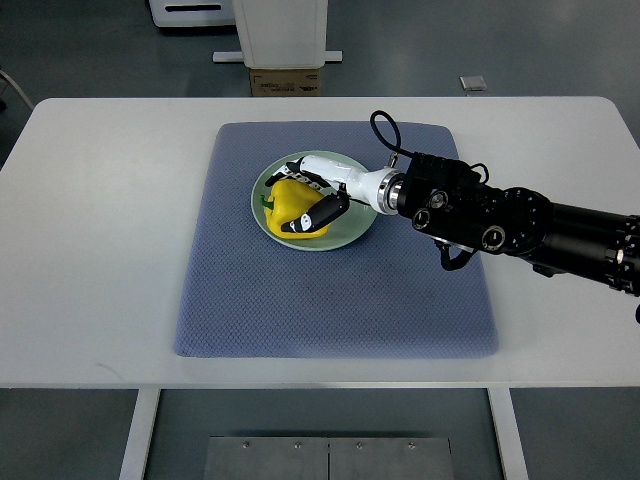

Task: Place yellow pepper on plate with right hand
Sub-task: 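Open the right hand fingers to release the pepper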

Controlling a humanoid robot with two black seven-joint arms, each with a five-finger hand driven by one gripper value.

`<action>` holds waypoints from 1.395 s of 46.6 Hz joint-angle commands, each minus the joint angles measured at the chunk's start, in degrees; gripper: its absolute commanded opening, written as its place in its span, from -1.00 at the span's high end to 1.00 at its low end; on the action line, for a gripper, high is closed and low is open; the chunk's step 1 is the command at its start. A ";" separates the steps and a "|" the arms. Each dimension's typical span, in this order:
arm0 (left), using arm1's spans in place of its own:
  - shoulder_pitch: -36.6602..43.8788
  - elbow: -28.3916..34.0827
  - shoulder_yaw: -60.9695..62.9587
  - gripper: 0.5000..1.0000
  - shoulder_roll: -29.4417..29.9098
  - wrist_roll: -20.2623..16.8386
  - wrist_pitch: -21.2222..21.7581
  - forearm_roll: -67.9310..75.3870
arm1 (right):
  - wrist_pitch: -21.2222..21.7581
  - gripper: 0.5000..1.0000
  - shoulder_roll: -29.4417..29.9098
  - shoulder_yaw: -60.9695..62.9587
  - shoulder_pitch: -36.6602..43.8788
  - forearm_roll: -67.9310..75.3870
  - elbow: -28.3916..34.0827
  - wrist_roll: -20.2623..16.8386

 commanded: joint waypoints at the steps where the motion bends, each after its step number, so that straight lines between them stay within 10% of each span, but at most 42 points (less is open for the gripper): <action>1: 0.00 0.00 0.00 -1.00 0.00 0.00 0.00 0.00 | 0.01 1.00 0.00 0.00 -0.01 0.00 -0.01 -0.03; 34: 0.00 0.00 0.00 -1.00 0.00 0.00 0.00 0.00 | 0.01 1.00 0.00 0.00 -0.45 0.00 -0.62 0.06; 65: 0.00 0.00 0.00 -1.00 0.00 0.00 0.00 0.00 | -0.08 0.49 0.00 0.00 -0.89 0.09 -0.80 0.24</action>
